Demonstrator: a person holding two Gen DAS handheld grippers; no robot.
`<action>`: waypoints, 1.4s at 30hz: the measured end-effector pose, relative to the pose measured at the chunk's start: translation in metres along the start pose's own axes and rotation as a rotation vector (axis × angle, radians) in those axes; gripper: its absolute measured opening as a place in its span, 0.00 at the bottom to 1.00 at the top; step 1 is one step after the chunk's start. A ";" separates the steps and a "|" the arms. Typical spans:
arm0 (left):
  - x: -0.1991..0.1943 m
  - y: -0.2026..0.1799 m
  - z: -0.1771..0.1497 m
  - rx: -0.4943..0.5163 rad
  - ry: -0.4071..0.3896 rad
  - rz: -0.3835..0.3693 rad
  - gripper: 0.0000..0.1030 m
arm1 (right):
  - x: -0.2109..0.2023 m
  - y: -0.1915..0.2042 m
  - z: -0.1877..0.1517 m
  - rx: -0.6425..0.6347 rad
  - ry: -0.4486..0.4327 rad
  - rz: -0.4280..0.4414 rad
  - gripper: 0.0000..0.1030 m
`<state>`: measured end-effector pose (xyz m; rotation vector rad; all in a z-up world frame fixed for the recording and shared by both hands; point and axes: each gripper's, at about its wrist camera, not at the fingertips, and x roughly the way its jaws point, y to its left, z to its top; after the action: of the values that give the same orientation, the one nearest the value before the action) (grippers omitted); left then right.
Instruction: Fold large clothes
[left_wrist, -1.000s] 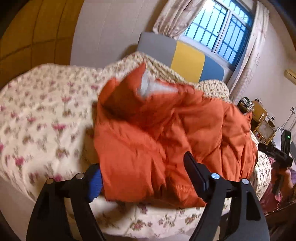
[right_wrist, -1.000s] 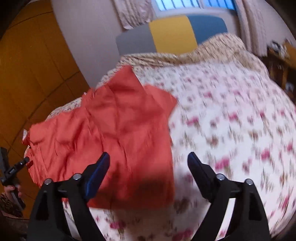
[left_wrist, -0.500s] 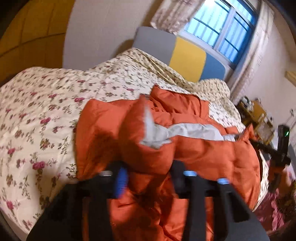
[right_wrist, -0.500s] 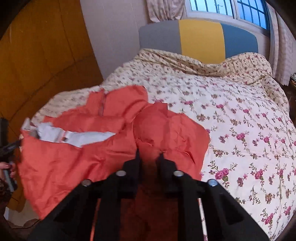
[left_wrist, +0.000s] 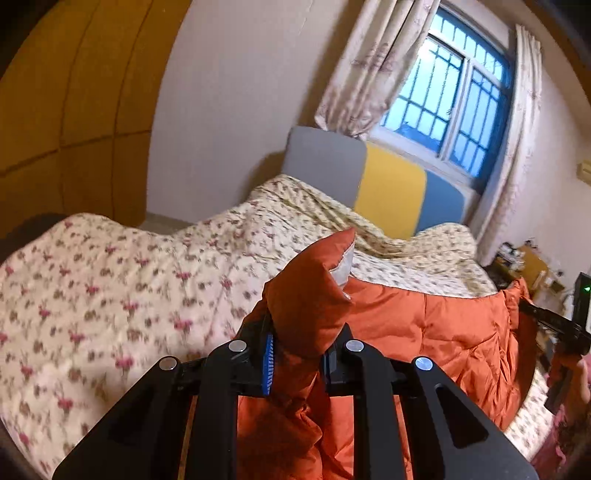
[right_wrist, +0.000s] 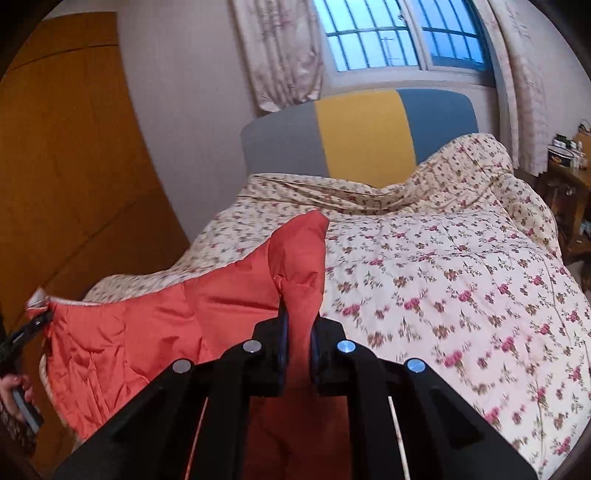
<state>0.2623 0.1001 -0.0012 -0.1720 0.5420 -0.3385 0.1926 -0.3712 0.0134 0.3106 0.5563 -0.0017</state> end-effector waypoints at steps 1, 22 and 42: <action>0.010 -0.001 0.002 0.006 0.008 0.023 0.18 | 0.015 -0.002 0.002 0.015 0.012 -0.011 0.08; 0.174 0.025 -0.064 -0.052 0.233 0.248 0.32 | 0.180 -0.054 -0.070 0.092 0.262 -0.263 0.20; 0.101 0.012 -0.051 -0.076 0.095 0.285 0.81 | 0.123 -0.045 -0.054 0.132 0.092 -0.176 0.48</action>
<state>0.3201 0.0717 -0.0950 -0.1503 0.6644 -0.0481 0.2648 -0.3883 -0.1070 0.3905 0.6749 -0.1952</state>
